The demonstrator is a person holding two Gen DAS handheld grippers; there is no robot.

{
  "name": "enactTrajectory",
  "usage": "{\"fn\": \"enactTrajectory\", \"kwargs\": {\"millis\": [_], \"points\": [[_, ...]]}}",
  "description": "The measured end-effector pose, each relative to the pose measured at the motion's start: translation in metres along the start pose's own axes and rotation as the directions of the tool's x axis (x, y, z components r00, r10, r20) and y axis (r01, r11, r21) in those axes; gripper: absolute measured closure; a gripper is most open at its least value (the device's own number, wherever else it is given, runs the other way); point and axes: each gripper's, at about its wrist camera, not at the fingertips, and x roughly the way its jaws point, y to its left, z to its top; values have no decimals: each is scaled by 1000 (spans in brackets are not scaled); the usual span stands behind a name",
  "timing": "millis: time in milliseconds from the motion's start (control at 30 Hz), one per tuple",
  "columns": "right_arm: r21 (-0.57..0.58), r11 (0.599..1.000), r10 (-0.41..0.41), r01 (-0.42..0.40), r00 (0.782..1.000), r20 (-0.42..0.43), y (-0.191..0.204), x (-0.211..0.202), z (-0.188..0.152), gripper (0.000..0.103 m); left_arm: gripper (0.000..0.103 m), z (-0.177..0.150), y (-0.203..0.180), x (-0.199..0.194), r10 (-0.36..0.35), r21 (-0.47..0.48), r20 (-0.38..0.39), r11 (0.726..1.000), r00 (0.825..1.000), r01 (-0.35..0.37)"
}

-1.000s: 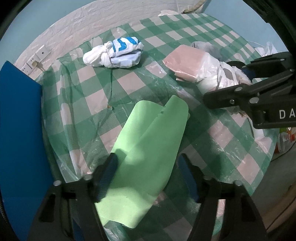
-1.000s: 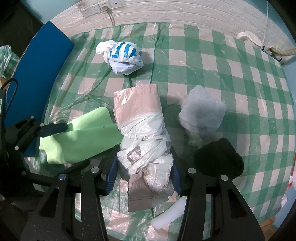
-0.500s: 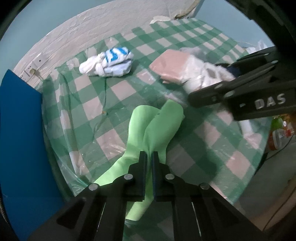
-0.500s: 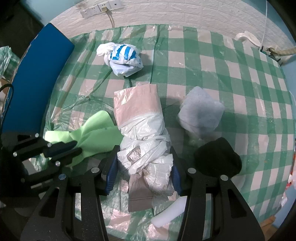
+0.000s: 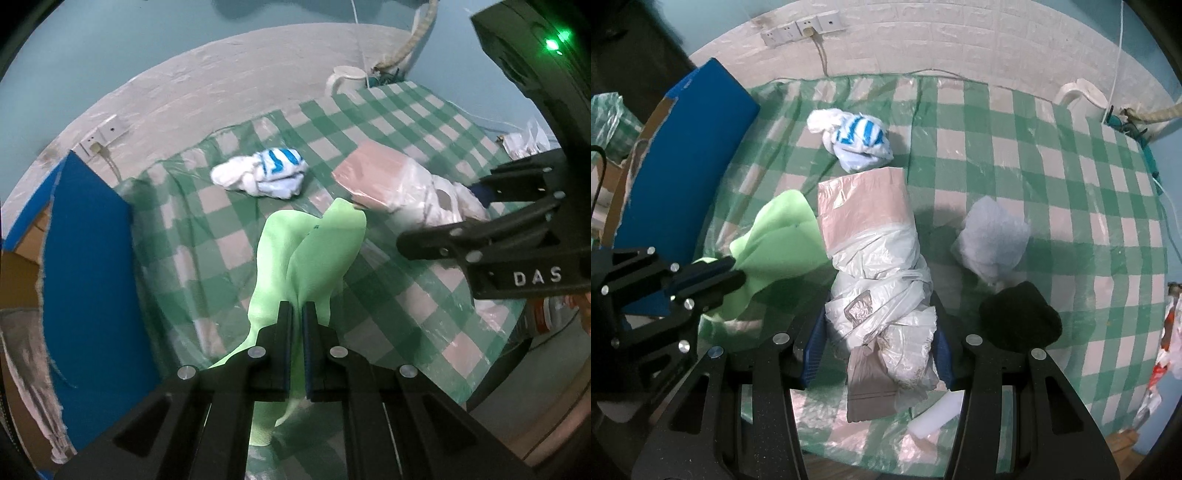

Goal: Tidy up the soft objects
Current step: 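Grasp the light green cloth with the left gripper and lift it, then carry the green cloth with the left gripper while the right carries the white plastic bag over the box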

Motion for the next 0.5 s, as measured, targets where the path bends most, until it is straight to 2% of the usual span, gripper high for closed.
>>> {"fn": "enactTrajectory", "kwargs": {"millis": [500], "points": [[-50,999,10,-7,998,57,33,-37,11,53,98,5,32,-33,40,-99,48,994,998,-35]]}}
